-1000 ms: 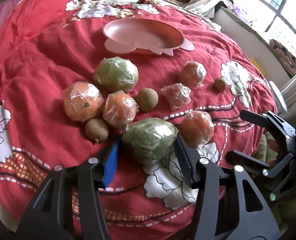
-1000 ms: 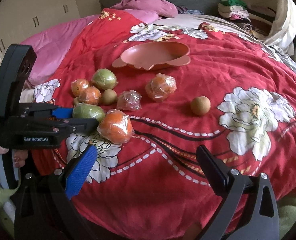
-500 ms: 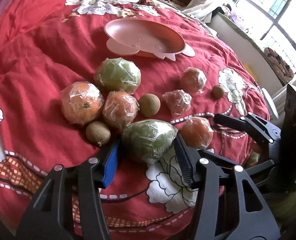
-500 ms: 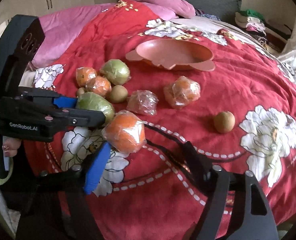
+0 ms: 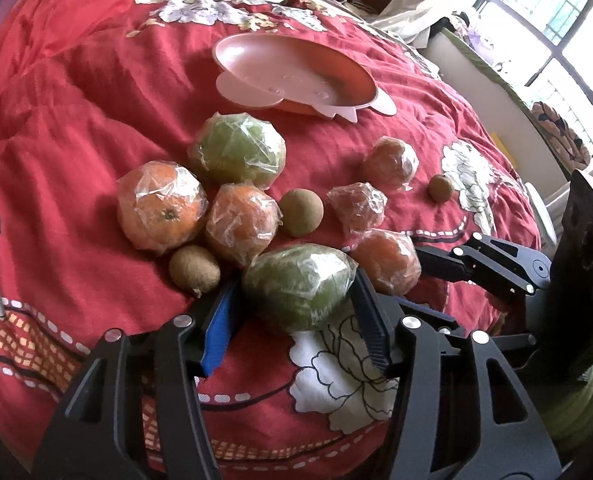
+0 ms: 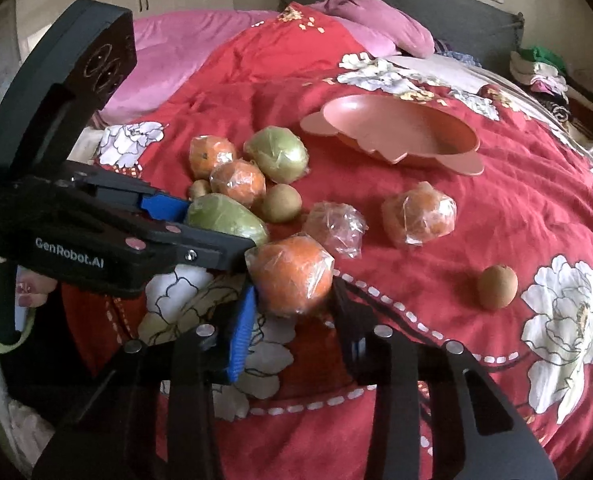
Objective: Organize fruits
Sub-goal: 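Grasp the green wrapped fruit with the left tool while the right tool grasps a wrapped orange, then carry both fruits over the pink bowl while the right tool releases the orange into it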
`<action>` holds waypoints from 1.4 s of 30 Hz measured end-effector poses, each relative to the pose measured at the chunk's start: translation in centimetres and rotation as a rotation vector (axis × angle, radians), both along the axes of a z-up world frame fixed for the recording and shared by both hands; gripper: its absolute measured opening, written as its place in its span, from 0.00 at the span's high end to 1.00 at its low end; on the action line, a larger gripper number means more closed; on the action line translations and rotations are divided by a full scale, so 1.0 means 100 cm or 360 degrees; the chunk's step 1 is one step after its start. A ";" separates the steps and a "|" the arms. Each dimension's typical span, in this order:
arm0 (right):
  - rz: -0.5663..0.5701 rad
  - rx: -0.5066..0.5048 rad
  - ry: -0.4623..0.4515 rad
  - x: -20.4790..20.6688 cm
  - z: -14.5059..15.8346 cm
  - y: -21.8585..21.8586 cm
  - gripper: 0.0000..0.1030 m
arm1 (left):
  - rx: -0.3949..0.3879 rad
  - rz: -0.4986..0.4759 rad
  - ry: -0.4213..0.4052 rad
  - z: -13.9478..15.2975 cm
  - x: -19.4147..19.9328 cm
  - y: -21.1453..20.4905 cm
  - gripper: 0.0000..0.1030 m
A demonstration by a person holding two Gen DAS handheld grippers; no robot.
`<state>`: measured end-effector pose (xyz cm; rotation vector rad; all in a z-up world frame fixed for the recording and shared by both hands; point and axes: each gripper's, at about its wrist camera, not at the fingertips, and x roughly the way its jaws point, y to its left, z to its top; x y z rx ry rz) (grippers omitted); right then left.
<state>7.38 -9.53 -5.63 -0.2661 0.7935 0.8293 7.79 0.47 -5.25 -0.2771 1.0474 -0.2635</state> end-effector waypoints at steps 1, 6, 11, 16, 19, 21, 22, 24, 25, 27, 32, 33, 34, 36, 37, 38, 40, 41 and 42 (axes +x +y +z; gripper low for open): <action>-0.0004 0.0013 0.0003 0.000 0.001 -0.003 0.67 | 0.0004 0.0002 0.0001 0.000 0.001 -0.001 0.55; -0.0087 0.0095 0.0057 0.008 0.006 -0.023 0.67 | 0.0045 0.0009 0.0009 -0.002 0.003 -0.006 0.55; -0.0164 0.0158 0.0058 0.015 0.012 -0.041 0.67 | 0.0123 0.0009 -0.0004 -0.002 0.005 -0.012 0.55; -0.0208 0.0207 0.0069 0.022 0.016 -0.051 0.67 | 0.0131 0.0027 -0.0019 0.002 0.002 -0.012 0.56; -0.0227 0.0235 0.0073 0.024 0.019 -0.055 0.67 | 0.0099 0.0028 -0.0025 0.007 -0.001 -0.011 0.56; -0.0237 0.0257 0.0069 0.026 0.023 -0.059 0.67 | 0.0088 0.0019 -0.0051 0.015 -0.005 -0.012 0.56; -0.0242 0.0266 0.0067 0.027 0.024 -0.060 0.67 | 0.0085 0.0009 -0.0073 0.020 -0.006 -0.013 0.56; -0.0254 0.0275 0.0056 0.030 0.028 -0.063 0.67 | 0.0077 0.0005 -0.0102 0.028 -0.009 -0.014 0.56; -0.0259 0.0282 0.0051 0.031 0.030 -0.065 0.67 | 0.0071 0.0001 -0.0115 0.032 -0.009 -0.013 0.56; -0.0263 0.0293 0.0046 0.034 0.033 -0.067 0.67 | 0.0055 -0.0005 -0.0136 0.041 -0.007 -0.011 0.56; -0.0269 0.0314 0.0010 0.044 0.045 -0.070 0.67 | 0.0076 0.0035 -0.0178 0.055 0.010 -0.003 0.56; -0.0267 0.0318 -0.0002 0.047 0.048 -0.070 0.67 | 0.0075 0.0039 -0.0182 0.056 0.014 -0.001 0.56; -0.0268 0.0322 -0.0010 0.049 0.050 -0.069 0.67 | 0.0074 0.0047 -0.0185 0.057 0.018 0.001 0.56; -0.0268 0.0340 -0.0019 0.056 0.055 -0.069 0.67 | 0.0083 0.0065 -0.0195 0.061 0.027 0.006 0.56; -0.0272 0.0351 -0.0017 0.061 0.057 -0.069 0.67 | 0.0084 0.0079 -0.0197 0.063 0.033 0.009 0.56; -0.0274 0.0358 -0.0011 0.064 0.057 -0.069 0.67 | 0.0081 0.0086 -0.0199 0.065 0.038 0.012 0.56; -0.0276 0.0368 0.0002 0.071 0.058 -0.069 0.67 | 0.0077 0.0106 -0.0191 0.066 0.048 0.018 0.56; -0.0279 0.0365 0.0009 0.075 0.059 -0.068 0.67 | 0.0083 0.0114 -0.0194 0.068 0.054 0.021 0.56; -0.0280 0.0365 0.0011 0.078 0.059 -0.068 0.67 | 0.0088 0.0121 -0.0196 0.069 0.059 0.024 0.56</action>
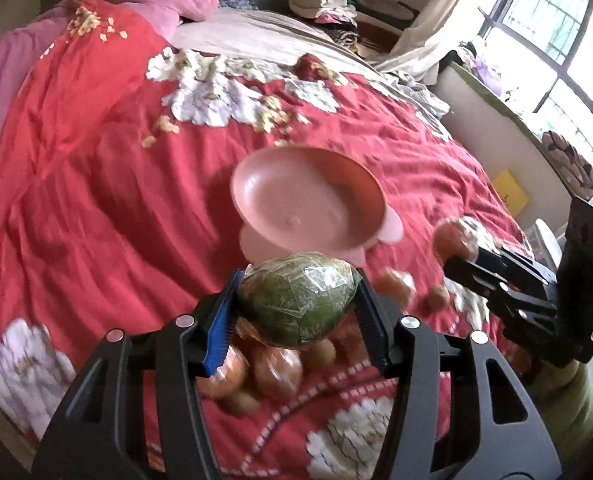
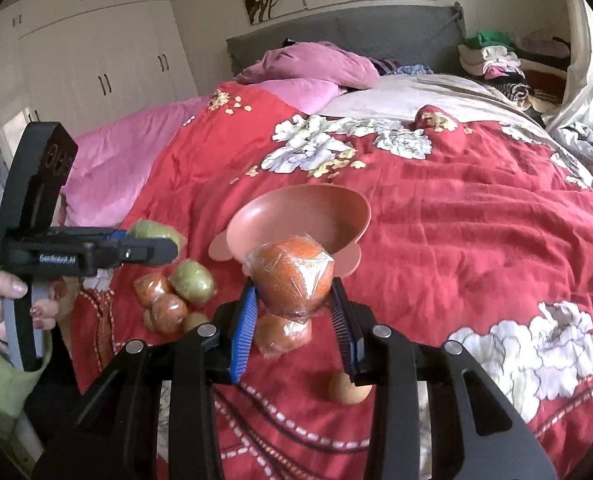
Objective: Organize fruits
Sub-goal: 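Carry both fruits over the pink bowl while the right tool releases the orange into it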
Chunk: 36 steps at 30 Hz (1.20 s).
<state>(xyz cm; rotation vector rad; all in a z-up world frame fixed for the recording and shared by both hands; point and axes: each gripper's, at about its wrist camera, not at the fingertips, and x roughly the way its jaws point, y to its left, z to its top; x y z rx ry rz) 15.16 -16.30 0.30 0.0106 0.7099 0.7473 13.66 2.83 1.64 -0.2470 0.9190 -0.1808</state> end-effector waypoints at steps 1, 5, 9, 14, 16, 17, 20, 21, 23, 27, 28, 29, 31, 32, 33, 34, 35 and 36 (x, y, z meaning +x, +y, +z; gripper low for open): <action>0.0000 0.0002 -0.0001 0.003 0.001 0.001 0.67 | 0.0002 0.0008 0.0000 0.001 0.005 0.003 0.56; 0.0002 -0.0008 -0.0006 0.017 0.004 0.005 0.67 | 0.0006 0.0021 -0.0002 0.004 0.021 0.010 0.56; 0.0011 -0.0017 -0.0005 0.029 0.005 0.011 0.67 | 0.0002 0.0012 0.0008 0.004 0.037 0.014 0.56; 0.0039 -0.0058 0.0005 0.039 0.003 0.020 0.67 | 0.0002 -0.0015 0.0035 0.000 0.057 0.012 0.56; 0.0055 -0.0074 0.0010 0.041 0.001 0.024 0.67 | -0.0003 -0.0036 0.0053 -0.003 0.066 0.009 0.56; 0.0067 -0.0090 0.0016 0.043 -0.001 0.027 0.67 | -0.0006 -0.0045 0.0072 -0.005 0.072 0.008 0.56; 0.0086 -0.0122 0.0048 0.049 -0.007 0.034 0.67 | 0.0016 -0.0071 0.0095 -0.008 0.084 0.002 0.56; 0.0094 -0.0122 0.0060 0.051 -0.008 0.036 0.67 | 0.0022 -0.0079 0.0103 -0.010 0.088 0.001 0.56; 0.0110 -0.0130 0.0064 0.054 -0.008 0.040 0.67 | 0.0019 -0.0087 0.0121 -0.012 0.096 0.000 0.56; 0.0147 -0.0182 0.0057 0.062 -0.008 0.052 0.67 | 0.0018 -0.0093 0.0161 -0.018 0.107 -0.001 0.56; 0.0164 -0.0204 0.0063 0.065 -0.009 0.057 0.67 | 0.0020 -0.0095 0.0169 -0.019 0.108 -0.001 0.56; 0.0175 -0.0225 0.0067 0.066 -0.010 0.060 0.67 | 0.0020 -0.0101 0.0179 -0.021 0.111 -0.001 0.56; 0.0215 -0.0258 0.0078 0.068 -0.012 0.066 0.67 | 0.0013 -0.0101 0.0205 -0.025 0.115 0.000 0.56; 0.0224 -0.0287 0.0084 0.069 -0.015 0.070 0.67 | 0.0010 -0.0098 0.0212 -0.026 0.115 0.001 0.56; 0.0222 -0.0308 0.0093 0.071 -0.017 0.072 0.67 | 0.0009 -0.0098 0.0219 -0.028 0.117 0.001 0.56; 0.0231 -0.0325 0.0108 0.073 -0.019 0.075 0.67 | 0.0007 -0.0099 0.0225 -0.029 0.119 0.001 0.56; 0.0232 -0.0328 0.0110 0.074 -0.020 0.077 0.67 | 0.0003 -0.0097 0.0228 -0.030 0.119 0.001 0.56; 0.0244 -0.0333 0.0116 0.075 -0.021 0.078 0.67 | 0.0000 -0.0098 0.0231 -0.031 0.119 0.001 0.56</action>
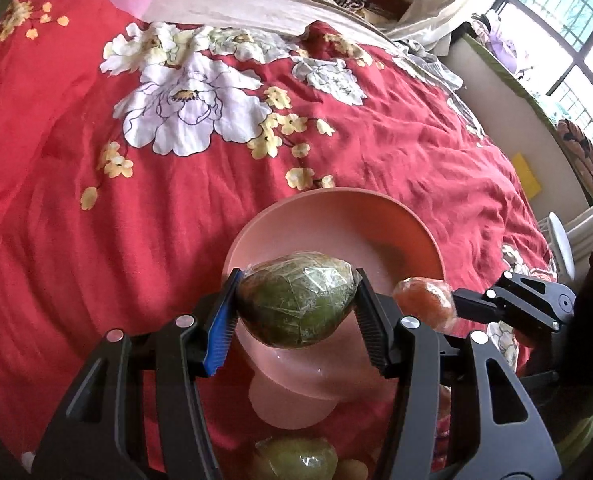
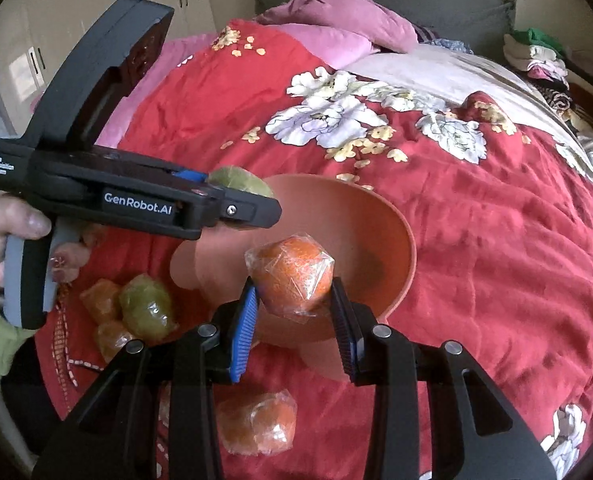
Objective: Organize fruits
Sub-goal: 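Carry both fruits over the pink bowl while the right tool releases the orange into it, then lower the green fruit into the pink bowl and open the left tool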
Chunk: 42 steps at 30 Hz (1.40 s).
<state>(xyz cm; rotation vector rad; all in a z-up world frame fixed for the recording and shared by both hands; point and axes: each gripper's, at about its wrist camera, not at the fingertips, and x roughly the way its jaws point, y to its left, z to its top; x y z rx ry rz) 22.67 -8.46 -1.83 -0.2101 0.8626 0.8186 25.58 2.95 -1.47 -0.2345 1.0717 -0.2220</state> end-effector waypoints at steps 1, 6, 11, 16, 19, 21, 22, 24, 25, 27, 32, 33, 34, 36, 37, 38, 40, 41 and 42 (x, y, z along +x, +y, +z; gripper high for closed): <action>0.0010 -0.0013 0.0008 0.001 -0.001 0.002 0.67 | -0.0003 0.0000 0.0004 -0.001 0.001 0.000 0.56; 0.0023 -0.0070 0.0005 0.004 -0.007 0.007 0.67 | 0.0001 -0.0005 0.0018 -0.004 0.004 -0.002 0.56; 0.0013 -0.0115 -0.0002 0.007 -0.012 0.008 0.66 | 0.0016 -0.0006 0.0024 -0.007 0.007 -0.005 0.56; 0.0017 -0.0110 0.0001 0.009 -0.013 0.006 0.65 | 0.0021 -0.0008 0.0024 -0.007 0.009 -0.009 0.56; 0.0020 -0.0116 -0.0001 0.007 -0.012 0.006 0.65 | 0.0018 -0.0009 0.0023 -0.007 0.009 -0.009 0.56; 0.0022 -0.0105 0.0006 0.007 -0.012 0.006 0.62 | 0.0019 -0.0010 0.0026 -0.008 0.009 -0.009 0.56; 0.0023 -0.0103 0.0004 0.006 -0.012 0.006 0.62 | 0.0021 -0.0010 0.0028 -0.008 0.010 -0.010 0.56; 0.0027 -0.0100 -0.0003 0.005 -0.011 0.006 0.61 | 0.0023 -0.0008 0.0031 -0.008 0.010 -0.010 0.56; 0.0023 -0.0103 -0.0004 0.005 -0.011 0.006 0.61 | 0.0021 -0.0008 0.0031 -0.008 0.011 -0.011 0.56; 0.0020 -0.0097 -0.0003 0.005 -0.011 0.005 0.58 | 0.0023 -0.0004 0.0032 -0.009 0.011 -0.011 0.56; 0.0015 -0.0084 -0.0004 0.004 -0.007 0.002 0.58 | 0.0020 -0.0001 0.0040 -0.009 0.012 -0.012 0.56; 0.0013 -0.0079 -0.0005 0.003 -0.006 0.001 0.57 | 0.0022 0.0001 0.0039 -0.009 0.012 -0.012 0.56; 0.0010 -0.0072 -0.0005 0.002 -0.005 0.000 0.56 | 0.0021 0.0002 0.0041 -0.010 0.012 -0.012 0.56; 0.0008 -0.0058 -0.0009 0.001 -0.003 -0.002 0.56 | 0.0021 0.0005 0.0044 -0.010 0.012 -0.013 0.56; 0.0006 -0.0056 -0.0012 0.001 -0.002 -0.003 0.55 | 0.0021 0.0004 0.0044 -0.010 0.012 -0.012 0.56; 0.0008 -0.0051 -0.0013 0.000 -0.001 -0.004 0.55 | 0.0019 0.0008 0.0045 -0.010 0.013 -0.012 0.56; 0.0009 -0.0042 -0.0017 -0.002 0.001 -0.005 0.54 | 0.0020 0.0005 0.0049 -0.010 0.013 -0.012 0.56; 0.0009 -0.0038 -0.0017 -0.002 0.001 -0.005 0.53 | 0.0019 0.0008 0.0046 -0.010 0.013 -0.012 0.55; 0.0009 -0.0033 -0.0016 -0.003 0.001 -0.006 0.53 | 0.0016 0.0009 0.0039 -0.009 0.013 -0.011 0.55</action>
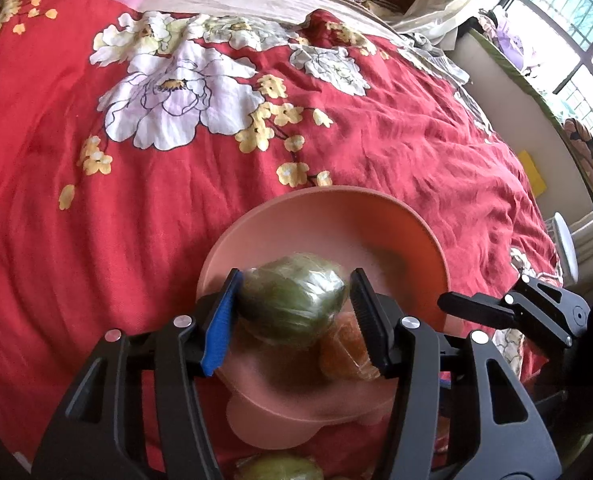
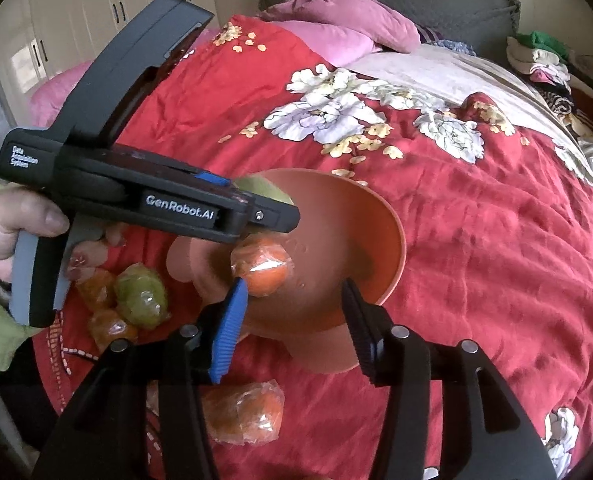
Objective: Organize fruits
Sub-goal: 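Lower the green fruit into the pink bowl and open the left tool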
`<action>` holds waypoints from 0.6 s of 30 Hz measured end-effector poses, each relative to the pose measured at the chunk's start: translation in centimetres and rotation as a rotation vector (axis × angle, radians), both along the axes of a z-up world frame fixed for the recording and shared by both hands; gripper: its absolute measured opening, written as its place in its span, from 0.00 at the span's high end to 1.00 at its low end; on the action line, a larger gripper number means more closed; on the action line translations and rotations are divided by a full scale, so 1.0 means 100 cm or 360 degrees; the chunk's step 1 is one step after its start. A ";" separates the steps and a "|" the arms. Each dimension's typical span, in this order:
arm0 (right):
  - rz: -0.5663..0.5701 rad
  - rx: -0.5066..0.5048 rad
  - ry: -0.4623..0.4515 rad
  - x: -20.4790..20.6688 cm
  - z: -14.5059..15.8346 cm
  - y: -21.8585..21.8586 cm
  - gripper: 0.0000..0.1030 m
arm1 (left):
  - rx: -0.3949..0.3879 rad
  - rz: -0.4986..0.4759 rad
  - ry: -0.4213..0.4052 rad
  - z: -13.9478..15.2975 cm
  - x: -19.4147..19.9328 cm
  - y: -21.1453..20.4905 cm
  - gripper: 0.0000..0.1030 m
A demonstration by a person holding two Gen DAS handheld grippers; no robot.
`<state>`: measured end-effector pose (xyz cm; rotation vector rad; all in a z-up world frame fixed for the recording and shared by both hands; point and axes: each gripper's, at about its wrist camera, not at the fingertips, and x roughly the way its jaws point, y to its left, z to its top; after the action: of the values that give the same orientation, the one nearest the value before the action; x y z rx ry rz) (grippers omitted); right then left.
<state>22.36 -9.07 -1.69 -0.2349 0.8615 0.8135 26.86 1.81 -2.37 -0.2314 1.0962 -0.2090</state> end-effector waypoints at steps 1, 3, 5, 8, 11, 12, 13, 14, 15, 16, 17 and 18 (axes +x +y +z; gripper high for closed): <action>-0.0001 0.0004 -0.0002 -0.001 0.001 -0.001 0.53 | -0.0001 0.0006 -0.0007 0.002 0.000 0.001 0.54; -0.0001 0.0013 -0.0006 -0.003 0.003 -0.002 0.52 | 0.0003 0.0013 -0.0022 0.006 0.000 0.002 0.53; -0.0003 0.0020 -0.0012 -0.004 0.005 -0.004 0.52 | 0.0011 0.0015 -0.0030 0.010 0.000 0.002 0.53; -0.0006 0.0022 -0.0012 -0.004 0.005 -0.004 0.50 | 0.0009 0.0020 -0.0048 0.016 -0.003 0.002 0.53; -0.0007 0.0030 -0.0015 -0.006 0.007 -0.006 0.49 | 0.0006 0.0033 -0.0068 0.021 -0.005 0.002 0.53; -0.0007 0.0036 -0.0014 -0.007 0.008 -0.007 0.48 | 0.0003 0.0037 -0.0074 0.023 -0.006 0.002 0.51; -0.0006 0.0042 -0.0015 -0.007 0.008 -0.007 0.47 | 0.0002 0.0044 -0.0079 0.024 -0.007 0.003 0.50; -0.0011 0.0045 -0.0023 -0.008 0.009 -0.008 0.46 | 0.0000 0.0050 -0.0084 0.026 -0.009 0.003 0.50; -0.0019 0.0048 -0.0025 -0.009 0.010 -0.009 0.45 | 0.0001 0.0056 -0.0089 0.027 -0.010 0.004 0.48; -0.0020 0.0056 -0.0023 -0.009 0.010 -0.011 0.44 | 0.0004 0.0064 -0.0097 0.029 -0.012 0.004 0.48; -0.0025 0.0067 -0.0024 -0.009 0.011 -0.013 0.42 | 0.0007 0.0069 -0.0105 0.030 -0.014 0.005 0.46; -0.0037 0.0072 -0.0028 -0.009 0.012 -0.015 0.41 | 0.0013 0.0082 -0.0117 0.032 -0.016 0.005 0.43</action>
<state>21.43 -10.52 -0.50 -0.1917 0.8269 0.8070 25.24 2.34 0.81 -0.2426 1.0168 -0.1660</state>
